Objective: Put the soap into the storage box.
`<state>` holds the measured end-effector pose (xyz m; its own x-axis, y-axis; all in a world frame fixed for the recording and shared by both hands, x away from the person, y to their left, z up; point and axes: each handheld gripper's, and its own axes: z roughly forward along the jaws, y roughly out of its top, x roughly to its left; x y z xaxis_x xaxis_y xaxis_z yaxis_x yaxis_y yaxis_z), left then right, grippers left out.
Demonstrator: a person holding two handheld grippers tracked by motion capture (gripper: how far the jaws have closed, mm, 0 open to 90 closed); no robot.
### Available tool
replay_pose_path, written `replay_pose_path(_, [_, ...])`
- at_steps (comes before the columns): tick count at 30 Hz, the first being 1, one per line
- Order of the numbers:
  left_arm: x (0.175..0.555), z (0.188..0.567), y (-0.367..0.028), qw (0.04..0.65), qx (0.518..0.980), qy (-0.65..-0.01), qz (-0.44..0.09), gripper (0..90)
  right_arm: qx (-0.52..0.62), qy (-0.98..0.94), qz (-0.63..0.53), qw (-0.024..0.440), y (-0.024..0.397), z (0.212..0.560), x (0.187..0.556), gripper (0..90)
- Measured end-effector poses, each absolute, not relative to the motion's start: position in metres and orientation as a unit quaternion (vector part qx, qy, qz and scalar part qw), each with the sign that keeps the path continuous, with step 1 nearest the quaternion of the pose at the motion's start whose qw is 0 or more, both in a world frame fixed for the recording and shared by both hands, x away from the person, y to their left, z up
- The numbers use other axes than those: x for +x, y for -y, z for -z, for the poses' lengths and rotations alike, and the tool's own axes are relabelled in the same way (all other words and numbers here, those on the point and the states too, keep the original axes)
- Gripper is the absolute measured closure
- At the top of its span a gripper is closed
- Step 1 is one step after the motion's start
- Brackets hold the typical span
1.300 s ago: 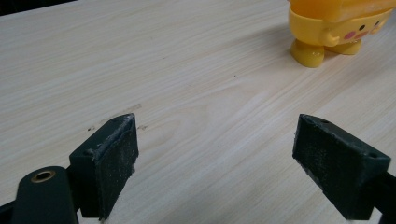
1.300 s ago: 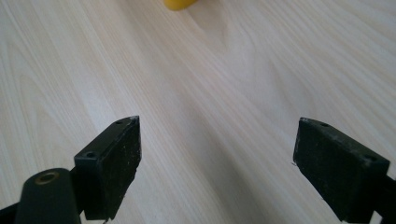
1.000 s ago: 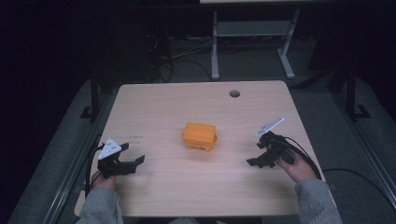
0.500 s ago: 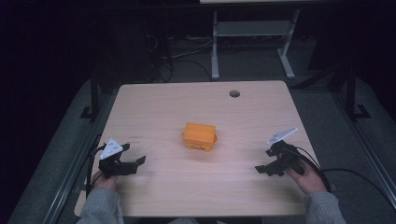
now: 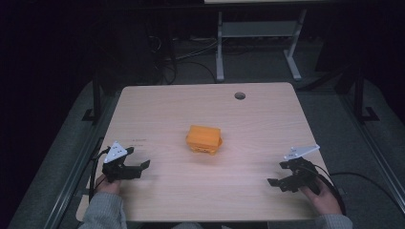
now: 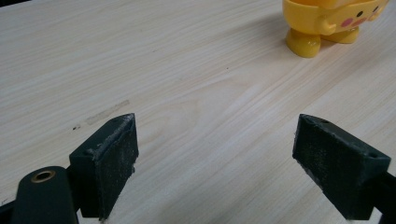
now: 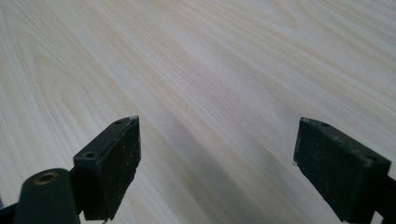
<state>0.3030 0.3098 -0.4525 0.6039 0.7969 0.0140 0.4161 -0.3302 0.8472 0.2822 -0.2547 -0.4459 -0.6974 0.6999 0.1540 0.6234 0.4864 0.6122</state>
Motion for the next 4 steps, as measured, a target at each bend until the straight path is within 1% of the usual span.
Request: replay_pose_path(4, [0.3033, 0.4527, -0.3090, 0.432, 0.784, -0.387, -0.220, 13.8, 0.392, -0.853, -0.338, 0.068, 0.2589, 0.4474, 0.2704, 14.1])
